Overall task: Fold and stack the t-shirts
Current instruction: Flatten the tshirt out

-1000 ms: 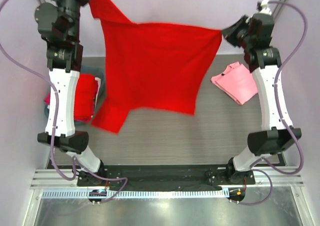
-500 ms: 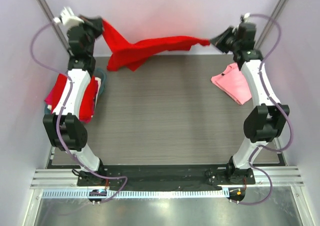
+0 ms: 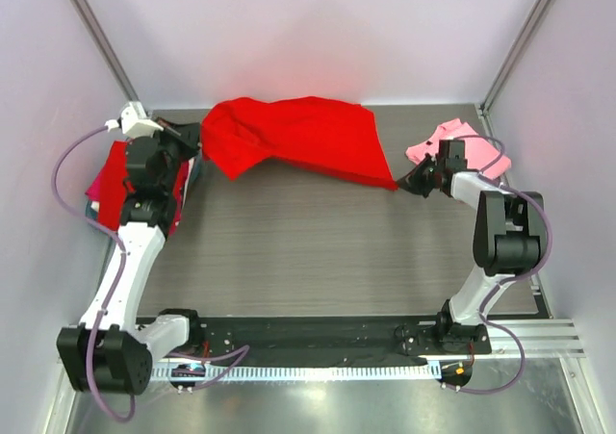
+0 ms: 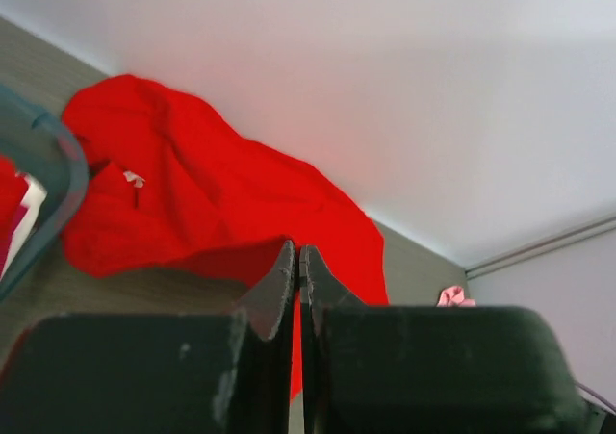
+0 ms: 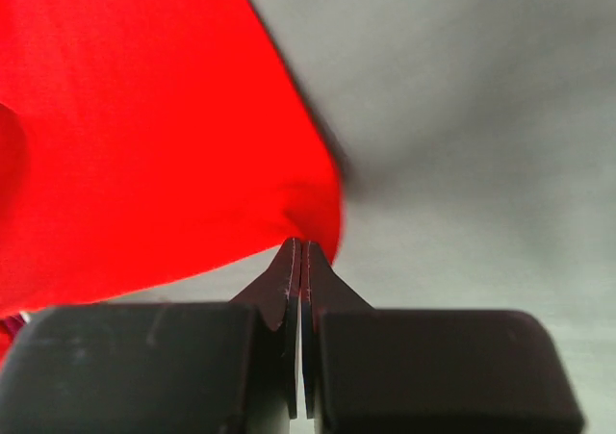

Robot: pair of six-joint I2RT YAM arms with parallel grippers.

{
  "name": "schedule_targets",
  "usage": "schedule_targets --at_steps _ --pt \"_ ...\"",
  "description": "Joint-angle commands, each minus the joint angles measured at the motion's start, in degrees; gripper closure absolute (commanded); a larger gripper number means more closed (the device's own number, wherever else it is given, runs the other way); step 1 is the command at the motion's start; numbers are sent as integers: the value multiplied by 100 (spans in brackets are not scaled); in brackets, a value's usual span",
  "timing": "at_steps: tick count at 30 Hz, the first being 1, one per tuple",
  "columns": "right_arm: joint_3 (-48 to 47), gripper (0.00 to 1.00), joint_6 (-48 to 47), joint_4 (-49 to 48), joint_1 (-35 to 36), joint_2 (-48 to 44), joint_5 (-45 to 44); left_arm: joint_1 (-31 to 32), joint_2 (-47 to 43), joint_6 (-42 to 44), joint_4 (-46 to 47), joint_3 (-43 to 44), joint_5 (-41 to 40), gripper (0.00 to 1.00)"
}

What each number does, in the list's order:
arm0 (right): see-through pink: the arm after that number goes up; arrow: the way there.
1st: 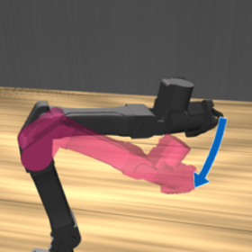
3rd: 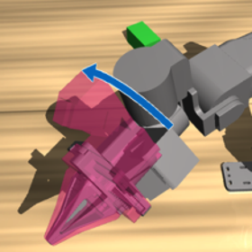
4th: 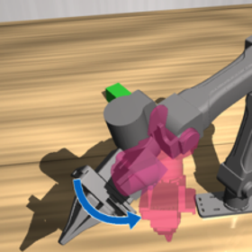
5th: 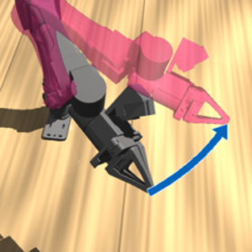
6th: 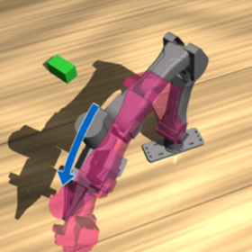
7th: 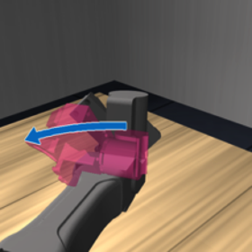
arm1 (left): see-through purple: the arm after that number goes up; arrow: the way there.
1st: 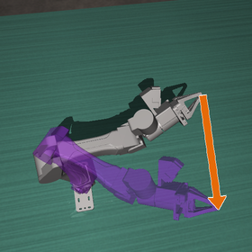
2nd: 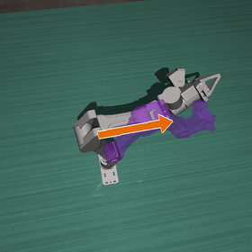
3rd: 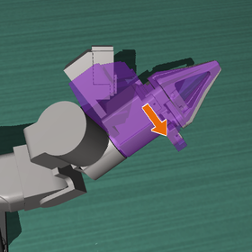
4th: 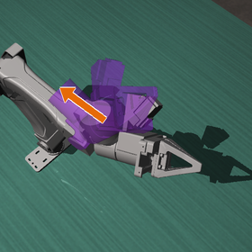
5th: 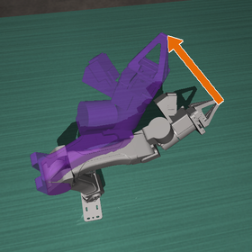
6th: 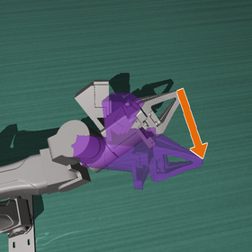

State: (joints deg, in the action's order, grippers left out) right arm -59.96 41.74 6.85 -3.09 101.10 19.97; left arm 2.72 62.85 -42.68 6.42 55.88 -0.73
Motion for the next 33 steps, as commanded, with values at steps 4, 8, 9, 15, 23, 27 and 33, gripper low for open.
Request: schedule_targets --at_steps 4,8,9,15,23,27,33 --pt "1056 99 -157 -641 28 -959 25 44 -905 -223 -1326 -831 230 99" --pt "1609 99 -227 -519 28 -1424 -185 79 -1415 -373 -1740 -1368 328 100" --pt "1680 99 -271 -457 19 -1522 -264 79 -1520 -382 -1905 -1473 346 100" --pt "2225 99 -359 70 2 -2505 -906 79 -2039 -417 -2408 -2054 398 100" --pt "2551 99 -579 869 -157 -3482 -1276 79 -2426 -461 -2979 -2204 372 100" --pt "2657 99 -596 1020 -157 -3597 -1013 79 -2654 -706 -3392 -2230 170 100" --pt "2648 99 -780 1248 -148 -3325 -740 79 -3287 -970 -3673 -2283 126 100"
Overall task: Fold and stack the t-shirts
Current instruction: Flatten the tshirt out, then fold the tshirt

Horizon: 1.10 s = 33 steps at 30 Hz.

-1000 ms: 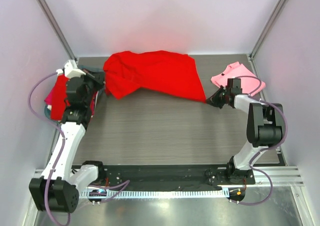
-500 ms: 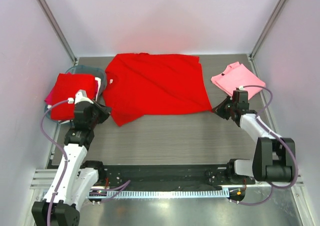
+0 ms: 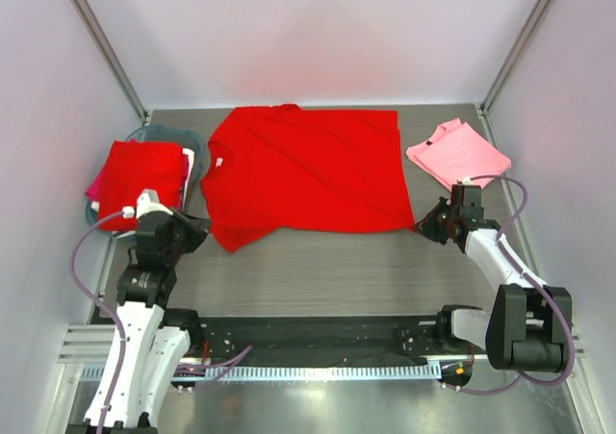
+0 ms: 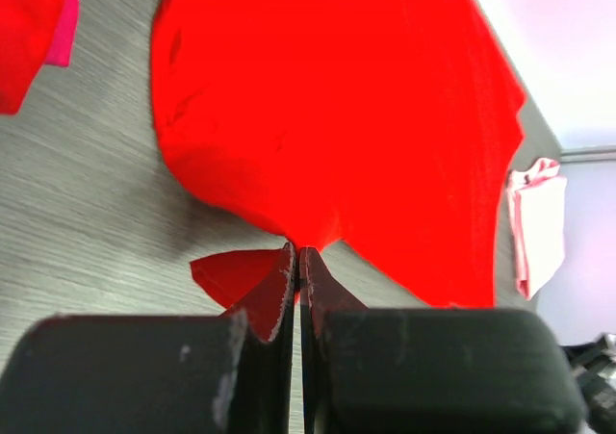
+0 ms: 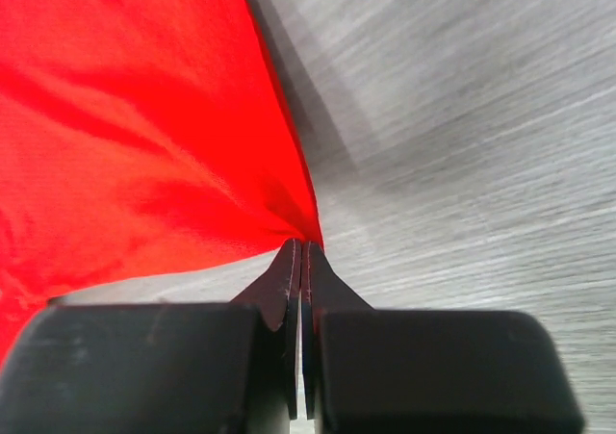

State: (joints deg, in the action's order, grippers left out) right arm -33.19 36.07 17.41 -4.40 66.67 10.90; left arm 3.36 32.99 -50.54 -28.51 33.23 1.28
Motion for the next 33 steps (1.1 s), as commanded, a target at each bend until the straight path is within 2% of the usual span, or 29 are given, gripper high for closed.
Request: schedule_targets --at_steps 1,9,14,20,26,33 --pt "-30 99 -224 210 -8 152 193 16 -476 -236 -207 -80 -66 100" --pt "102 99 -189 640 10 -259 -35 16 -1119 -623 -927 -370 13 100" --pt "199 99 -153 860 141 -401 62 16 -1821 -887 -1480 -335 -347 100" --pt "234 99 -188 1019 238 -418 -140 16 -1796 -949 -1719 -133 -418 100" --pt "-55 99 -276 1001 317 -182 -342 16 -1393 -791 -1272 86 -655 100" --pt "-889 99 -224 1010 932 618 -606 16 -66 -325 -779 789 -752 99"
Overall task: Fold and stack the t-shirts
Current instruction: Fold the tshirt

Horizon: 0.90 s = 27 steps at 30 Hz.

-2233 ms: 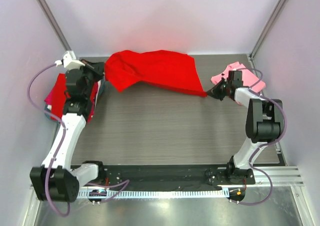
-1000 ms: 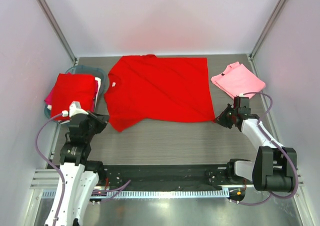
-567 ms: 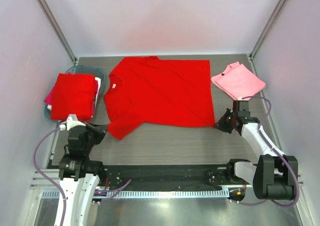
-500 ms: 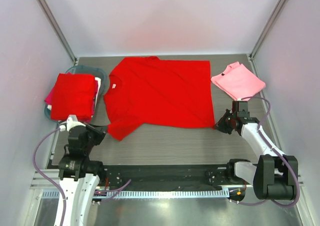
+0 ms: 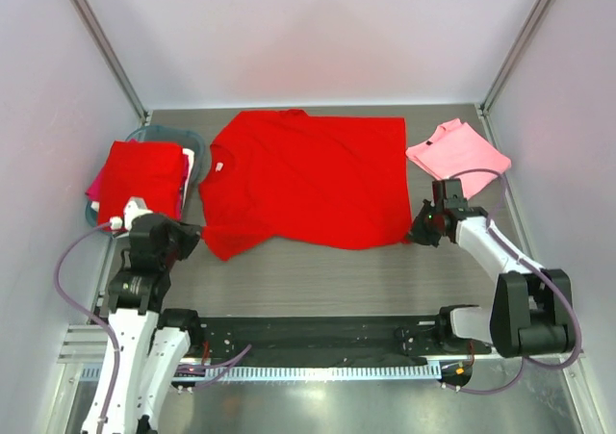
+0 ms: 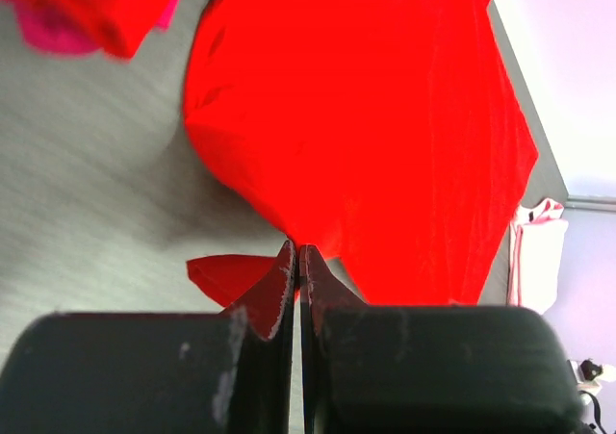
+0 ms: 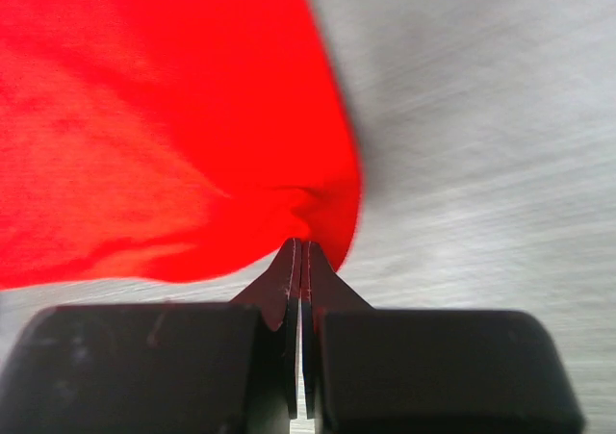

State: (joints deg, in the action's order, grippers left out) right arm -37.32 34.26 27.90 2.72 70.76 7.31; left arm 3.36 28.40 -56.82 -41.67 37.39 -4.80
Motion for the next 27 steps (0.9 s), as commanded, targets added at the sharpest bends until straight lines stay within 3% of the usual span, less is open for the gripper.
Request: schedule_targets --at_steps 1,16,27 --pt "-556 99 -51 -48 229 271 -265 16 672 346 676 462 -109 100" --pt "-2059 99 -218 -39 238 1598 -503 16 3038 856 1679 1875 -180 100" --pt "-2701 99 -227 -57 229 2424 -617 16 4814 1155 1496 3221 -302 100"
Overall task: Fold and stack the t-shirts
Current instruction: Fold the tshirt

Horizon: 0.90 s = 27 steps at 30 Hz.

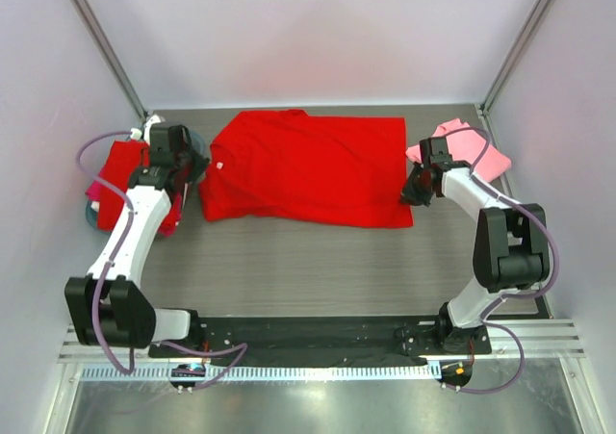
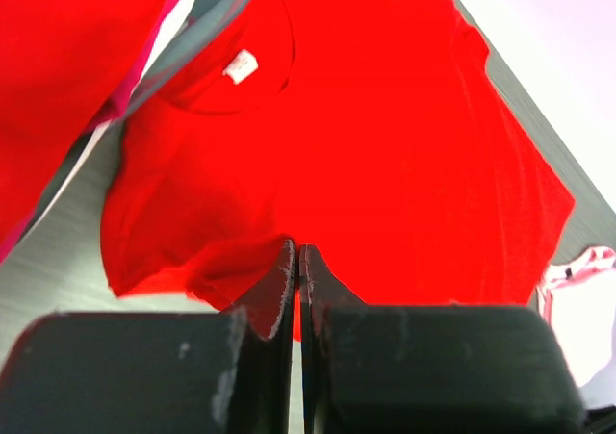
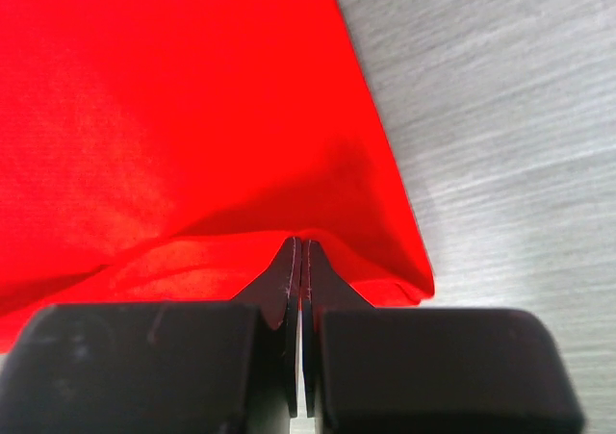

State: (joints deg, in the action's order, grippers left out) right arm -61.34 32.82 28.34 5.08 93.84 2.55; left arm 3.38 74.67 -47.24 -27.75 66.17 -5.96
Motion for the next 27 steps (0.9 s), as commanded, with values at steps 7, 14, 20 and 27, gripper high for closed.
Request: schedule_targets --at_steps 7,14,20,27 --pt "-519 99 -21 -118 -69 257 -211 14 1022 339 -213 1160 -169 100" --pt "-572 99 75 -241 -165 266 -228 5 1523 374 -275 1653 -178 100" --pt "-414 99 199 -478 -288 170 -228 14 1954 418 -486 2110 -213 100" --pt "-475 99 207 -566 -367 336 -158 14 2341 400 -609 2602 -187 100"
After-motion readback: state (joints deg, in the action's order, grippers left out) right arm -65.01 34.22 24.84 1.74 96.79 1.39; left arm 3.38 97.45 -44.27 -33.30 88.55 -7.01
